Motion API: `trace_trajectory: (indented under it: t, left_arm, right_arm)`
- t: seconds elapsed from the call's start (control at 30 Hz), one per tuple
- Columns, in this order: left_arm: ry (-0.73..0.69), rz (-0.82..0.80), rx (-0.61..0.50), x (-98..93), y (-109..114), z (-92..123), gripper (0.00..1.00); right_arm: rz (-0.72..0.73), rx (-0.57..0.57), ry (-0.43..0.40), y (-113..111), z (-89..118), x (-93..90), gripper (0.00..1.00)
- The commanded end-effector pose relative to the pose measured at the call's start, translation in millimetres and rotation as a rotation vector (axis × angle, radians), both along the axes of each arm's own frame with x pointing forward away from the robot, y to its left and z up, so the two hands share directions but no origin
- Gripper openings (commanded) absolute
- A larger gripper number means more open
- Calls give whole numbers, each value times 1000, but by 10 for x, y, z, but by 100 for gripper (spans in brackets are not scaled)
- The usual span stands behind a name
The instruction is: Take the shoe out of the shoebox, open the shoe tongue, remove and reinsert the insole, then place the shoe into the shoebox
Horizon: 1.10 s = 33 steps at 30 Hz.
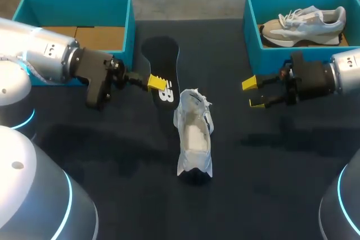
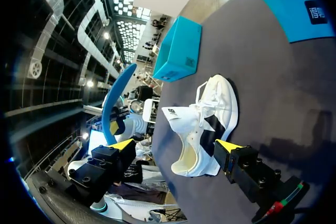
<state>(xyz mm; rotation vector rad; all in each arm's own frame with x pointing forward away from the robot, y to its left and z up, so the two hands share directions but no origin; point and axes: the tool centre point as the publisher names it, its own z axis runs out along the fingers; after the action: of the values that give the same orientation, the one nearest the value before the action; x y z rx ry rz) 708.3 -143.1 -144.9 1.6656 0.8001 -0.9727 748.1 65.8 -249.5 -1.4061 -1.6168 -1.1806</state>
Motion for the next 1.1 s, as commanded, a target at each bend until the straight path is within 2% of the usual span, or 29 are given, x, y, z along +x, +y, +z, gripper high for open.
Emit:
trace_trajectory:
  t: [0.03, 0.1, 0.3, 0.5, 0.67, 0.9, 1.1]
  left_arm:
    - [-3, -2, -3, 8, -9, -10, 0]
    - [-3, -2, -3, 8, -9, -10, 0]
    - [-3, -2, -3, 8, -9, -10, 0]
    - [-3, -2, -3, 8, -9, -10, 0]
    - [-3, -2, -3, 8, -9, -10, 0]
    - [-3, -2, -3, 8, -9, -10, 0]
    - [-3, -2, -3, 8, -9, -10, 0]
  right_arm:
    - [-1, 0, -2, 9, -8, -3, 100]
    - [-1, 0, -2, 9, -8, -3, 100]
    - [-5, 32, -2, -130, 113, 163, 100]
    - [-8, 69, -36, -68, 287, 236, 100]
    - [-26, 57, -27, 79, 432, 297, 100]
    - [-13, 38, -59, 283, 650, 427, 100]
    - [5, -2, -42, 543, 818, 506, 100]
